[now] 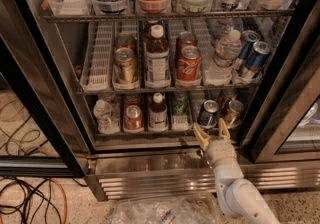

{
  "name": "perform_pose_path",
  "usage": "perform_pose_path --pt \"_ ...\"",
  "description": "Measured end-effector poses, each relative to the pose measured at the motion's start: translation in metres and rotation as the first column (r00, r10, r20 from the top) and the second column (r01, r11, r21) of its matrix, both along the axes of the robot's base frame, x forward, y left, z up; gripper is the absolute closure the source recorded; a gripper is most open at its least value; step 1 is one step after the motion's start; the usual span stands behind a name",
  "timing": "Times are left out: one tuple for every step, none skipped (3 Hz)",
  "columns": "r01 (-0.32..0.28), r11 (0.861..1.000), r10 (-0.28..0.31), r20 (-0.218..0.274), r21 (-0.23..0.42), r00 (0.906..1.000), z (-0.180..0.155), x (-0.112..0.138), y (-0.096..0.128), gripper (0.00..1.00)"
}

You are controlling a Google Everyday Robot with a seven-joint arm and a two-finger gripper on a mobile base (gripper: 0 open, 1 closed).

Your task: Pick pepsi can from bottom shelf of fridge

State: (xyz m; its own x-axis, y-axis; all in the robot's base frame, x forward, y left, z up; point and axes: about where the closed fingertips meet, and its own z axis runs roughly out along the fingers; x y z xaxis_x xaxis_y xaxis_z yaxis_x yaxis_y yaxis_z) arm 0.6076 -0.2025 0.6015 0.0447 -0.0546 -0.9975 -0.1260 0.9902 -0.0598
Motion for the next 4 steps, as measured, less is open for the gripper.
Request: perform_pose_path --pt "0.008 1.0 -0.008 -0.011 0.001 0.9999 -0.003 0.012 0.0 0.36" --pt "0.019 1.0 -0.019 -0.019 0.012 0.9996 -0.004 0.025 -0.003 0.42" --pt "0.028 0.999 -0.027 -0.03 0.018 0.9992 -0.009 0.04 -0.004 0.38" --pt "0.025 0.999 -0.024 -0.04 0.021 0.9989 -0.013 0.066 -0.001 0.32"
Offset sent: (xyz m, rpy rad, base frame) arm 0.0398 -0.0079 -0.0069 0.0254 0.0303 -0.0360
